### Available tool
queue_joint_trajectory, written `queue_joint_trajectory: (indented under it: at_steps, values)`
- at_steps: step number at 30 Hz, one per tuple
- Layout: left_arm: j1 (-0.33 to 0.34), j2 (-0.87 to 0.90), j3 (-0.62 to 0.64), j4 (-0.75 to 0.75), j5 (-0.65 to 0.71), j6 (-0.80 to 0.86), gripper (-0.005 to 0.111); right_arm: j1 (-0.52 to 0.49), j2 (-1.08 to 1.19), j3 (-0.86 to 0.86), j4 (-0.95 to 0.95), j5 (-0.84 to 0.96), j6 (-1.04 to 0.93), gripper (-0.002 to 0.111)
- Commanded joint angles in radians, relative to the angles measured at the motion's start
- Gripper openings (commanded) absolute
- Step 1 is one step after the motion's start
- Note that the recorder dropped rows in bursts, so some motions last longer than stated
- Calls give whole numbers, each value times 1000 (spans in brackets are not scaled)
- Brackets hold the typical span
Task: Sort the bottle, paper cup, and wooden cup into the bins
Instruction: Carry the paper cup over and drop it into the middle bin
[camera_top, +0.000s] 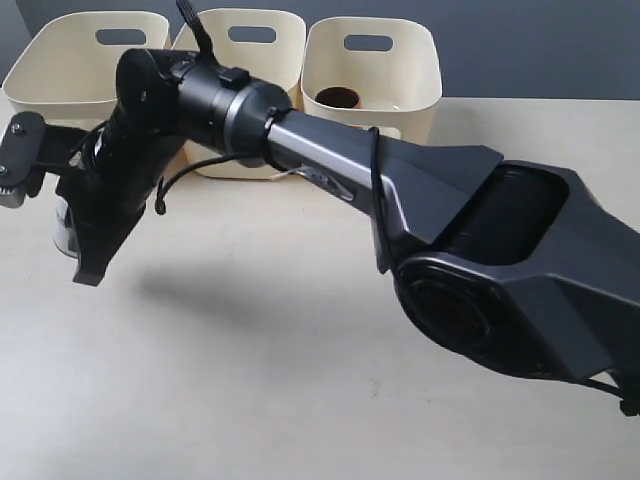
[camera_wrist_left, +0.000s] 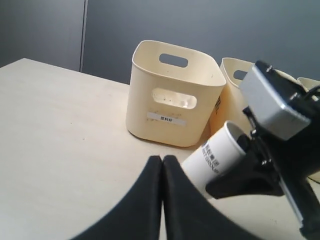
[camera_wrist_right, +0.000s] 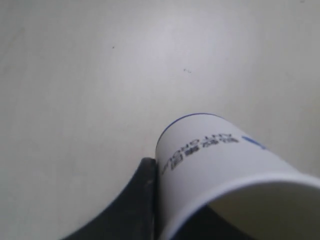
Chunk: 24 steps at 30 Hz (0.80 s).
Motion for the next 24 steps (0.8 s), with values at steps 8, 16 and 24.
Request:
queue_joint_trajectory:
  at_steps: [8,16,24]
  values:
    - [-4,-4,0,-90,60,0,0,-1,-144,-5,-92,50,51,0]
    - [-4,-4,0,-101,68,0,0,-1,-231,-5,-177,52,74,0]
    - [-4,-4,0,-150,29,-2,0,-1,-273,-5,-277,46,132,0]
